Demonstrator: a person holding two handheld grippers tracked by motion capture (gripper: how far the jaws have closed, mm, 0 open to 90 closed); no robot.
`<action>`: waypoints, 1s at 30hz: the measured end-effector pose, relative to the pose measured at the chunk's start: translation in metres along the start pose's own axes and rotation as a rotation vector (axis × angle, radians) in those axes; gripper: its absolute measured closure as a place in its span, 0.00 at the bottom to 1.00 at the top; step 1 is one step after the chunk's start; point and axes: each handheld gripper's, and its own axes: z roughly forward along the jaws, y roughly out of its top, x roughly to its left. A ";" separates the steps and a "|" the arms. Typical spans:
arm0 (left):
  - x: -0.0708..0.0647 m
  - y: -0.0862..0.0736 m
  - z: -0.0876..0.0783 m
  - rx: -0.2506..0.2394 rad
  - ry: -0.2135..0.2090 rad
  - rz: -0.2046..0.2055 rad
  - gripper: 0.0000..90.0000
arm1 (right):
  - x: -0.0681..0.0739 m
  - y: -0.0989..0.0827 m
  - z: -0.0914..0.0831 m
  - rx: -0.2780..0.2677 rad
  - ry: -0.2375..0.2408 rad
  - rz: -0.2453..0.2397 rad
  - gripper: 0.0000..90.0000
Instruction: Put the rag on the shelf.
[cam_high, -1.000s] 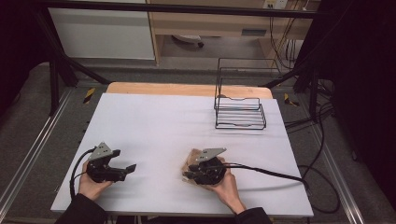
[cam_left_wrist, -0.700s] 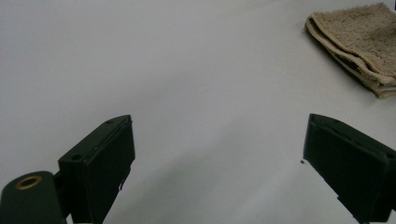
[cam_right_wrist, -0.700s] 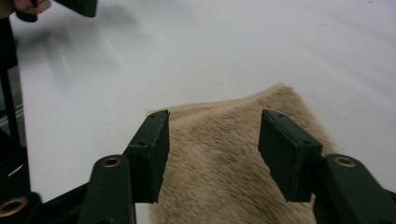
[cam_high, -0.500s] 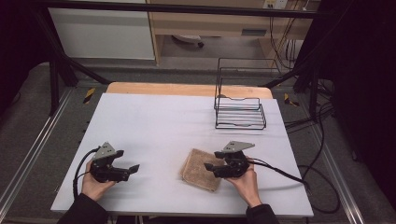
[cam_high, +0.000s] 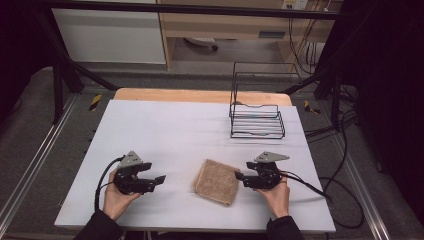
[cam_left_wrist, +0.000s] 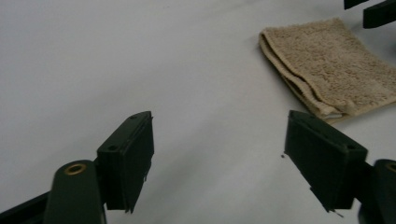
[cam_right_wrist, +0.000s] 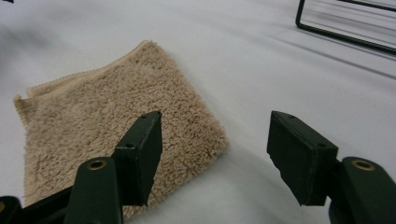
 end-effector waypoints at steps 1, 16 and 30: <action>-0.004 0.003 0.003 0.006 0.001 0.006 0.30 | 0.000 0.000 0.000 0.000 0.000 0.000 0.40; -0.068 0.033 0.067 0.120 -0.093 0.012 0.55 | 0.000 -0.001 0.007 0.016 -0.025 0.034 0.53; -0.071 0.020 0.090 0.186 -0.166 -0.086 0.78 | -0.001 -0.002 0.025 0.065 0.003 0.119 0.71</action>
